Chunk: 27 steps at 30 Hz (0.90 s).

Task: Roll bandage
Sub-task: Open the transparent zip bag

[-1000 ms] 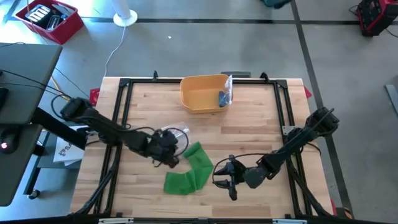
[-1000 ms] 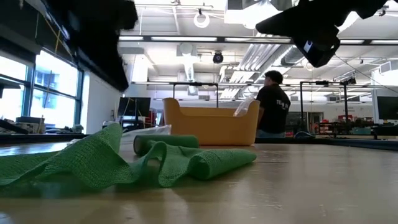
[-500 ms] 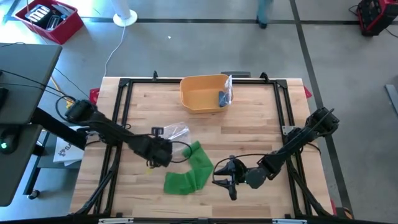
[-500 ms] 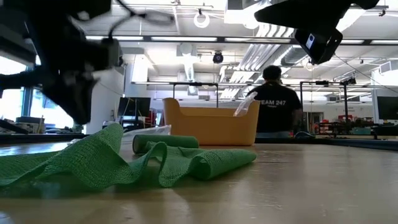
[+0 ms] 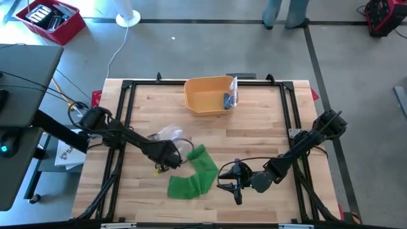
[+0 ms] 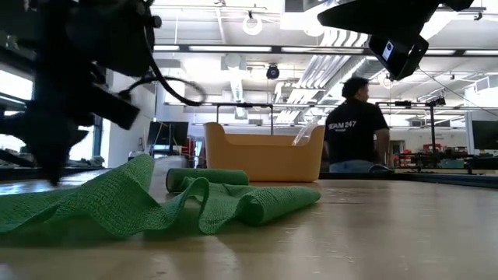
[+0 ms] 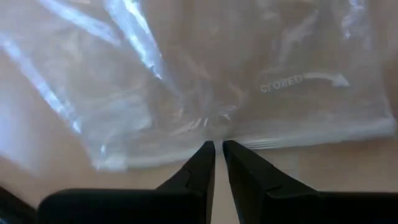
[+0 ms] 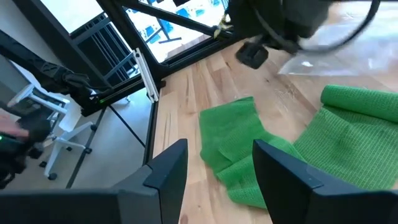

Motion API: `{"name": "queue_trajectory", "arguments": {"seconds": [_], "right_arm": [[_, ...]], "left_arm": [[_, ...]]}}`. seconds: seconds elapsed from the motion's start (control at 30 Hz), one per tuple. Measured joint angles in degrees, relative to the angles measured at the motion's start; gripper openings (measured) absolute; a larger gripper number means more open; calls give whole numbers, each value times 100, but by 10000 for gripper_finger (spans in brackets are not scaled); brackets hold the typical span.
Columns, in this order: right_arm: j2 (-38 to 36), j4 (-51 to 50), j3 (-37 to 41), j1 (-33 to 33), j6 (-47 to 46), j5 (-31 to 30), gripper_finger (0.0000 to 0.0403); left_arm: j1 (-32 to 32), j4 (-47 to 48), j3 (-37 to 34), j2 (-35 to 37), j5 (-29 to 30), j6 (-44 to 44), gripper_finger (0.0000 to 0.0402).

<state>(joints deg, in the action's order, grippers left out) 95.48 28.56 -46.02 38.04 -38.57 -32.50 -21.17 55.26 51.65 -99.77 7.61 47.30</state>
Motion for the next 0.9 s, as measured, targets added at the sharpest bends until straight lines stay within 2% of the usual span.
{"name": "queue_trajectory", "arguments": {"seconds": [0.03,0.1,0.17,0.23,0.33,0.47,0.57,0.63,0.77,0.9], "right_arm": [[0,-1,0,0,0,-16,173],[0,-2,0,0,0,-43,173],[0,-2,0,-1,0,-48,173],[0,-2,0,0,0,-50,173],[16,2,0,44,-44,-53,173],[22,0,0,73,-42,-68,173],[22,-6,0,74,-42,-132,173],[22,-2,0,87,-44,-175,173],[76,-12,0,107,-15,-182,173],[101,-4,0,114,-122,-165,173]], "left_arm": [[-3,-60,-2,94,-440,635,37],[-123,-385,-14,333,-893,1101,30],[-276,-750,88,588,-687,1261,25],[-371,-727,262,981,-309,1321,23],[-535,-789,450,1453,25,849,22],[-1017,-979,517,1946,112,-733,21],[-1459,-872,488,1865,145,-1818,26],[-1708,-895,501,1752,152,-2084,38],[-2051,-870,497,1265,476,-2068,77],[-2138,-869,502,569,778,-1773,108]]}}
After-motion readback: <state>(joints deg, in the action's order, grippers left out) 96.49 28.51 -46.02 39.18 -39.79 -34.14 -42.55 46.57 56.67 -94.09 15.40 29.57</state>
